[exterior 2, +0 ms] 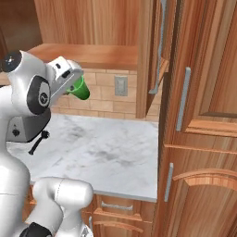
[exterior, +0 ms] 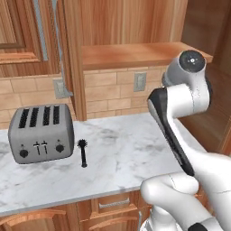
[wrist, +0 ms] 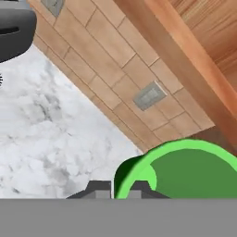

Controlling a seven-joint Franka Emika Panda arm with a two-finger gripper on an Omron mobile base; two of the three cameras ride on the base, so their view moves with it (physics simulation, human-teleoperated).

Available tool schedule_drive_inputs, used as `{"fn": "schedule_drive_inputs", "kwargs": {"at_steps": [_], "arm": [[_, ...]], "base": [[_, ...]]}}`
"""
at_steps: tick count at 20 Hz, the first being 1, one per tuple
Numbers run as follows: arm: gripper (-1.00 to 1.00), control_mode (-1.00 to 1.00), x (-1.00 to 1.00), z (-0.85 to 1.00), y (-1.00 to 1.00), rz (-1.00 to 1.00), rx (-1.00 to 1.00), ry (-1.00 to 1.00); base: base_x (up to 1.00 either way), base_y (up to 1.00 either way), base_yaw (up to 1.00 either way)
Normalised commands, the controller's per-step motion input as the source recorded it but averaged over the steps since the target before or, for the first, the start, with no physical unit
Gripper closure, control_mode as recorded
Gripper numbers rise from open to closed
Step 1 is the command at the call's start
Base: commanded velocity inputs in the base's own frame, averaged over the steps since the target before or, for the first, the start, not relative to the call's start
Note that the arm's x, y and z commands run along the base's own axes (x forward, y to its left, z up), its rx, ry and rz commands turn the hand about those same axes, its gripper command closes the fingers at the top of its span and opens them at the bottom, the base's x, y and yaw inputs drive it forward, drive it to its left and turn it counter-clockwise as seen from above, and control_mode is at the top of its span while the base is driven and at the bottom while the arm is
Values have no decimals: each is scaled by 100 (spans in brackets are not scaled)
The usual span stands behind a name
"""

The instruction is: Move the cup from next to the sink to the open cabinet. Then, move the bowl with the carrot to the fridge to clear the area for faucet cleaning.

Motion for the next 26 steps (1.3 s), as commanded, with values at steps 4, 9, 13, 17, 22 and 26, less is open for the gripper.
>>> {"fn": "schedule_drive_inputs", "kwargs": {"at_steps": [4, 9, 13, 17, 22, 26], "arm": [[100, -100, -45, 67, -1, 75, -21, -18], [100, -100, -14, 67, 0, 53, -16, -2], [100, -100, -9, 22, 0, 25, -2, -12], [100, -100, 6, 31, 0, 5, -12, -19], [100, -100, 13, 50, -1, 8, -6, -25], [100, -100, 1, 10, 0, 2, -3, -21]], "base": [[0, 0, 0], [0, 0, 0], [0, 0, 0], [0, 0, 0], [0, 0, 0], [0, 0, 0]]}}
